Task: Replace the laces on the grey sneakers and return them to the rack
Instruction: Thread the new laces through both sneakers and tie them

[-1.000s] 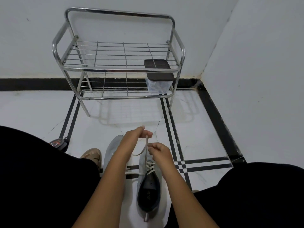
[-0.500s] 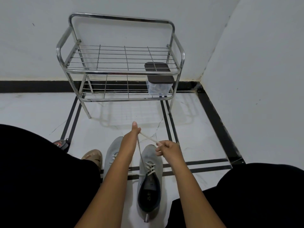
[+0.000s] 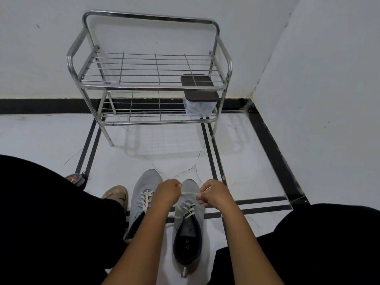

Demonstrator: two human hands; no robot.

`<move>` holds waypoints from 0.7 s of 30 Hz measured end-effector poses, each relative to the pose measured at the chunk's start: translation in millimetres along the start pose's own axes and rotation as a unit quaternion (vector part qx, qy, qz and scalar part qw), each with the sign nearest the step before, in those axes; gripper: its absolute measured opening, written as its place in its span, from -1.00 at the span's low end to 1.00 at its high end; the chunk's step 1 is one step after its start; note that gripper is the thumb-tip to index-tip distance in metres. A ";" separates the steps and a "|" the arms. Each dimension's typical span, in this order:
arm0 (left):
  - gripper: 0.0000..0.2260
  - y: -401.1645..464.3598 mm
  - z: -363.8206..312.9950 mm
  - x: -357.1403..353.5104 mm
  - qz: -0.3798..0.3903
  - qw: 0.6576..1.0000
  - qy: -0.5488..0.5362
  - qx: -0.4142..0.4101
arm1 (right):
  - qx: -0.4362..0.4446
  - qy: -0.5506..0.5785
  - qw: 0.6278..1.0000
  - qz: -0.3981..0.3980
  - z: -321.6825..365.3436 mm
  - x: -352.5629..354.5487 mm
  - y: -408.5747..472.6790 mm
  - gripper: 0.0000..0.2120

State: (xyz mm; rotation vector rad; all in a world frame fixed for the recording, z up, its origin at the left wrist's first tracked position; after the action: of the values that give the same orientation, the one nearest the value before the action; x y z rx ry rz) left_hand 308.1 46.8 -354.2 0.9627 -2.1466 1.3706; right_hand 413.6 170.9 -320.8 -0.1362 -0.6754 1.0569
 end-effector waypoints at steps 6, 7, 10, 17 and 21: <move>-0.81 -12.4 -5.7 -17.7 0.131 0.969 -0.195 -0.076 | 0.016 -0.010 1.000 -0.018 -3.5 1.5 1.1 -0.89; -0.84 -12.5 -4.3 -20.4 0.134 0.966 -0.206 -0.079 | 0.004 0.007 1.000 -0.021 -5.6 1.8 2.8 -0.88; -0.95 -9.7 -1.9 -25.4 0.130 0.963 -0.225 -0.076 | -0.021 0.035 0.999 -0.025 -9.0 -0.6 7.4 -0.88; -0.81 -1.4 9.1 -38.3 0.047 0.998 -0.006 -0.043 | -0.076 -0.050 0.994 -0.053 -46.6 -14.8 18.6 -0.87; -0.77 -6.5 25.6 -61.8 0.025 0.991 0.133 -0.017 | -0.079 -0.122 0.985 0.094 -74.5 -52.2 -4.5 -0.84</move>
State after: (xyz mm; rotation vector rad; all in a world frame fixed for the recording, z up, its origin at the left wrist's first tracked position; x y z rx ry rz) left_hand 355.1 42.2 -402.0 0.6736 -1.9970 1.3935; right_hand 443.4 140.5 -401.3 -0.2136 -0.9849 1.2121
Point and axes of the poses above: each hand's wrist, its own y-axis towards the middle knuckle, its own x-axis out of the back of the hand, z = x × y, the point moved 2 cm from there along y, towards the middle knuckle, and after that the axes turned 14 degrees about x, right-handed, at the moved point
